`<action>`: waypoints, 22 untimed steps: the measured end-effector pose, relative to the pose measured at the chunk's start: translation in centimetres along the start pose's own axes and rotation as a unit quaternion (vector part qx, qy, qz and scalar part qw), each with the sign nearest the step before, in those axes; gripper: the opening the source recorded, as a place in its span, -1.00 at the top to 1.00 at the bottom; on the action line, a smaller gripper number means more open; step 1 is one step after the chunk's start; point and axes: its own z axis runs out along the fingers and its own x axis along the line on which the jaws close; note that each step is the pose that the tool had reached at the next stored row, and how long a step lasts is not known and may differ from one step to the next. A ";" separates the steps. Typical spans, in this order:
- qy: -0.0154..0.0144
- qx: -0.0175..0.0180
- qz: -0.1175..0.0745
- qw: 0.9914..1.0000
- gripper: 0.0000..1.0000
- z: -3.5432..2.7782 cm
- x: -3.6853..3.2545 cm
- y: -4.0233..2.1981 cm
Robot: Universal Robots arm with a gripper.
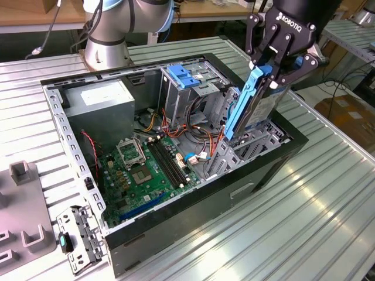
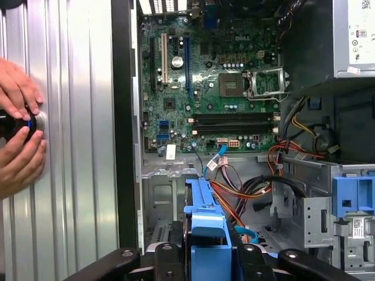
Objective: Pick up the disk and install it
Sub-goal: 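Insert the disk into the insertion slot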
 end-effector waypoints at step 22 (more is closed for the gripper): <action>0.000 0.000 0.000 1.000 0.26 1.32 0.41 0.00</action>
